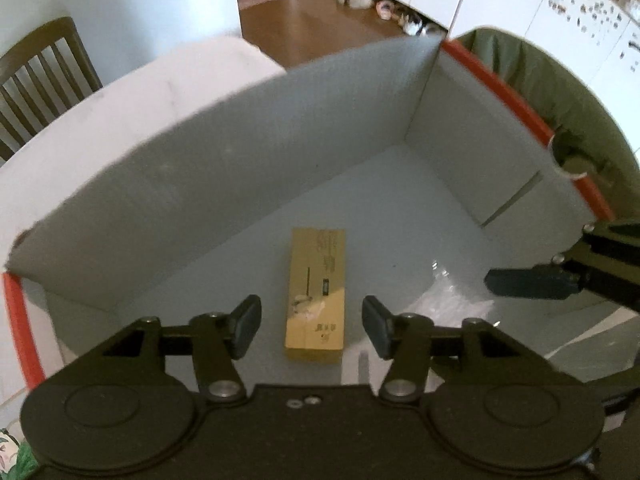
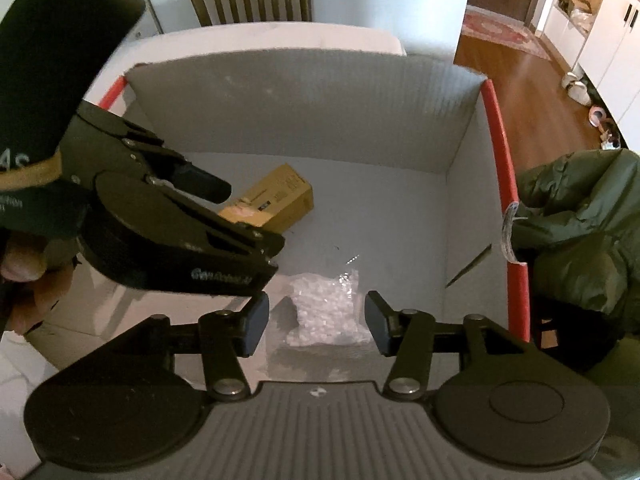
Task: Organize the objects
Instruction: 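Open the right gripper to drop the bead bag while the left releases the yellow box, then withdraw both grippers from the red box back over the table items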
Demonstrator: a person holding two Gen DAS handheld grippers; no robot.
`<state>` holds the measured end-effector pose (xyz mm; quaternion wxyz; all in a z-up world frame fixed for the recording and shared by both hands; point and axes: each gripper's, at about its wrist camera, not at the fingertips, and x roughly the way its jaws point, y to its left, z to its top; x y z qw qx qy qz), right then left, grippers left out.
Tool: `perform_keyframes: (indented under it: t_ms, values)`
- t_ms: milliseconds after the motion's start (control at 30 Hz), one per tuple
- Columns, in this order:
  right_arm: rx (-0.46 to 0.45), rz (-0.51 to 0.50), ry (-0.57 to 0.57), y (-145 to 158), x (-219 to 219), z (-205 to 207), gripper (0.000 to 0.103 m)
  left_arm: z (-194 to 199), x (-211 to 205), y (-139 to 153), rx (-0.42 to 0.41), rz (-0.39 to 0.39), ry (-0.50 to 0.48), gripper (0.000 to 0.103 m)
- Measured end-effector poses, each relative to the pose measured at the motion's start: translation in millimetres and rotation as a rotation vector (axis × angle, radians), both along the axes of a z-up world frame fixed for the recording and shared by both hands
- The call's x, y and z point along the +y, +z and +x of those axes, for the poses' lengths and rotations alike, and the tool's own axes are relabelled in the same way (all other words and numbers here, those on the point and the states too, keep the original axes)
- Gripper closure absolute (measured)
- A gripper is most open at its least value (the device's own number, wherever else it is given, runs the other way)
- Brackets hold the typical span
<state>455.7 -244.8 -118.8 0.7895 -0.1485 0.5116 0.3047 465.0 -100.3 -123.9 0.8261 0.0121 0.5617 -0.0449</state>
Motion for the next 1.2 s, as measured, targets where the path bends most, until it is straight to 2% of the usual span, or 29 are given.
perform_keyframes:
  t_ms: [333, 867, 1033, 1200]
  values:
    - [-0.070, 0.062, -0.006, 30, -4, -26, 0.048, -41, 5, 49, -0.125, -0.041, 0.020, 0.044]
    - [-0.202, 0.179, -0.076, 88, -14, -91, 0.043, -113, 5, 96, -0.334, -0.088, 0.034, 0.038]
    - [-0.264, 0.224, -0.124, 104, -15, -116, 0.036, -142, 14, 110, -0.399, -0.105, 0.033, 0.028]
    - [-0.305, 0.256, -0.147, 116, -12, -137, 0.033, -177, 29, 123, -0.445, -0.112, 0.019, 0.024]
